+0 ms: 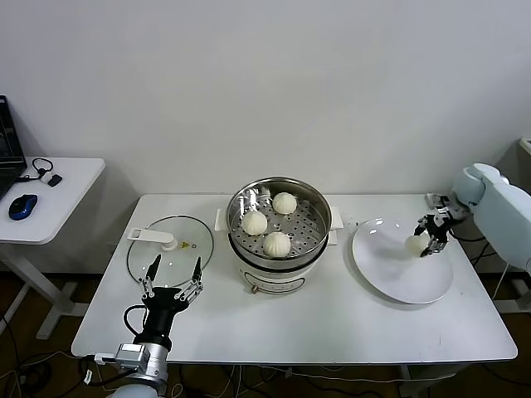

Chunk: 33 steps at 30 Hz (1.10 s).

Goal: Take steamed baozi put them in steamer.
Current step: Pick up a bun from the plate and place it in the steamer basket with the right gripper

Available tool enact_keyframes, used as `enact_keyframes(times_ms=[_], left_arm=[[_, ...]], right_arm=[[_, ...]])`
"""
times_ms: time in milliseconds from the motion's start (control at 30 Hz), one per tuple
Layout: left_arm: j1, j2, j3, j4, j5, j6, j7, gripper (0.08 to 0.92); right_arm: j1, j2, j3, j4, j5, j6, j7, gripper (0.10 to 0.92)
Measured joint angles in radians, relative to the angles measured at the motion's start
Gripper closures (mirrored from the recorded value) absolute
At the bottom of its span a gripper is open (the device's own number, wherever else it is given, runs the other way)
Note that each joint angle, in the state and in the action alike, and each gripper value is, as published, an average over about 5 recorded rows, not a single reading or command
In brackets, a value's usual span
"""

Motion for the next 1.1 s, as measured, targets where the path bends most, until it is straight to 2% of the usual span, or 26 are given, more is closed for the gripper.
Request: enact_keyframes(times_ms=[533,1100], left_arm=[[-0.005,0.000,0.017,0.002,0.002,0.001,-0.006,0.177],[-0.002,0.002,0.017,-0.006,0.000,-0.009,-0.003,0.177]], right_arm=[[0.317,0.012,-0.348,0.164,0.344,-0.101,-0.015,0.389],[0.594,0.159,-0.648,0.285,0.696,-0.257,0.024,0.389]])
